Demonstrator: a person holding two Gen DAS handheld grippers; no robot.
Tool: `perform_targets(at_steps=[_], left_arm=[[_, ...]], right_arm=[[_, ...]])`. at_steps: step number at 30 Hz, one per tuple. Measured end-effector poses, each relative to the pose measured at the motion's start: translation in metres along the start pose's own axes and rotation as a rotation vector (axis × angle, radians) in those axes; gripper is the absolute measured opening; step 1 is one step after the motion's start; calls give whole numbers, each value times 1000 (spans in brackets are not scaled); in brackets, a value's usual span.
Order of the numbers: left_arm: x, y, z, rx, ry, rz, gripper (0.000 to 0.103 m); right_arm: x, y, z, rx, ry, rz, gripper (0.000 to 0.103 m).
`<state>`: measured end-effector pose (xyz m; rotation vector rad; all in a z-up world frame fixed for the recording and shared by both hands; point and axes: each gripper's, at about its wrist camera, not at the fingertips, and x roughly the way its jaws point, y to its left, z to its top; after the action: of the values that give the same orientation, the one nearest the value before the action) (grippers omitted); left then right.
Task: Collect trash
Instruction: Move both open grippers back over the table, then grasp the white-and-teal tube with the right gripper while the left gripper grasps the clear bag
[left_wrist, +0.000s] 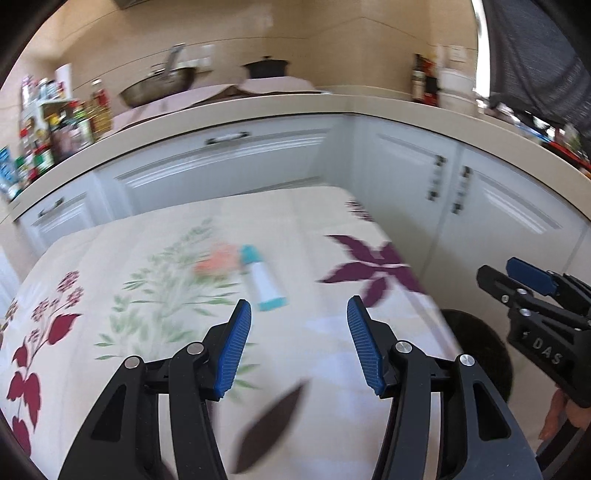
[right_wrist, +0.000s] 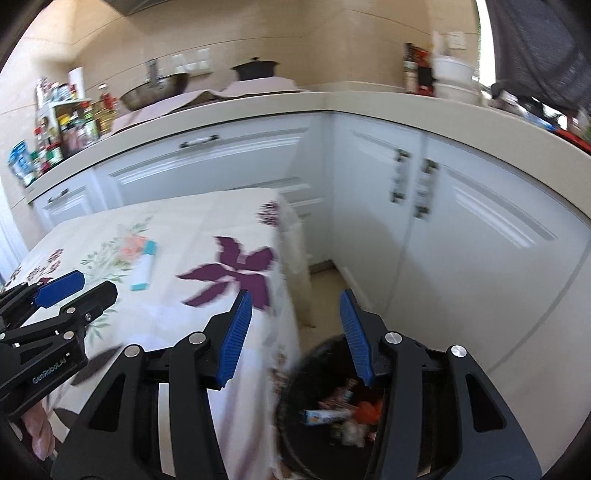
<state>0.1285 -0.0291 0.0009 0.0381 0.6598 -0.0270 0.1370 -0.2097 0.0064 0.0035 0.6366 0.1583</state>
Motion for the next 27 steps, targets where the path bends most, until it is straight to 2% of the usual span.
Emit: perform_targets(at_steps=[12, 20, 27], left_arm=[[7, 99, -5, -124, 17, 147, 54], [15, 142, -11, -176, 44, 187, 55], [23, 161, -14, -200, 62, 191, 55]], right_arm=[[42, 83, 24, -93, 47, 124, 48], [78, 126, 29, -154, 132, 158, 48], [110, 150, 28, -192, 231, 161, 48]])
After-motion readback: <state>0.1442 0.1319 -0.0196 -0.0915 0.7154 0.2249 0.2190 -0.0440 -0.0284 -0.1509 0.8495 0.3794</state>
